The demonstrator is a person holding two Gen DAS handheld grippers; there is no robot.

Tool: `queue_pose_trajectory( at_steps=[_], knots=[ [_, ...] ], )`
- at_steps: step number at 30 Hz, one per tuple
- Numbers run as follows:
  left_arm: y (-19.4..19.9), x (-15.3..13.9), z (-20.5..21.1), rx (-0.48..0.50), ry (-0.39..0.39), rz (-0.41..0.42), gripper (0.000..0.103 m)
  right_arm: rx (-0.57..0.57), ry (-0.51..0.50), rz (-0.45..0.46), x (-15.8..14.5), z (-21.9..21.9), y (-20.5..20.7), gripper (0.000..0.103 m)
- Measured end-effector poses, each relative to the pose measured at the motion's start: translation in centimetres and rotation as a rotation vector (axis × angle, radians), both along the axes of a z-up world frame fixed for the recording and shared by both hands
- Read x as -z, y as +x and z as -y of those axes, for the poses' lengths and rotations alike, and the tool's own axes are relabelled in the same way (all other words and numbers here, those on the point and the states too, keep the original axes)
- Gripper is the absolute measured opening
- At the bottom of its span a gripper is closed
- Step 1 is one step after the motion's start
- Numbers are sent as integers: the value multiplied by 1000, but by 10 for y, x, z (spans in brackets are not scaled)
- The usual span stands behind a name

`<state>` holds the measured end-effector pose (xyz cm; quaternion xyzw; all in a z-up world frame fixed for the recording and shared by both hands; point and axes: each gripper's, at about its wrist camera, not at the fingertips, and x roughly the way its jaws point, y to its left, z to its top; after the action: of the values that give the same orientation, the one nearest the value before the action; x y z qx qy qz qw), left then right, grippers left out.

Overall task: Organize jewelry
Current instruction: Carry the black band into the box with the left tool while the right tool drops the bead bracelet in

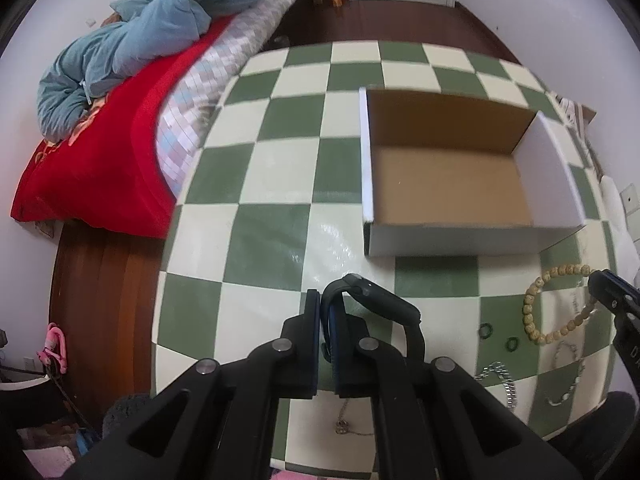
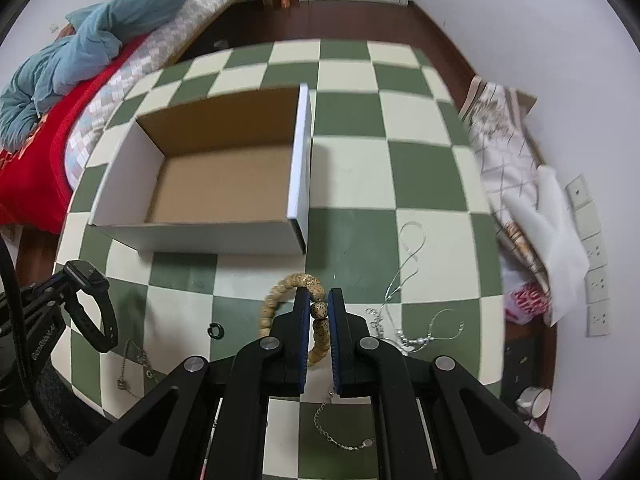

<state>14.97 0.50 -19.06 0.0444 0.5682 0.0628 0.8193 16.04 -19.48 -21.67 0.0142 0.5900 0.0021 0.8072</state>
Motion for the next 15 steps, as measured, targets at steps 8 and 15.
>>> queue_pose_trajectory(
  at_steps=[8,15],
  knots=[
    [22,-44,0,1,-30,91,2,12,-5,92,-49,3,0,9],
    [45,-83,8,24,-73,157,2,13,5,189,-102,4,12,9]
  ],
)
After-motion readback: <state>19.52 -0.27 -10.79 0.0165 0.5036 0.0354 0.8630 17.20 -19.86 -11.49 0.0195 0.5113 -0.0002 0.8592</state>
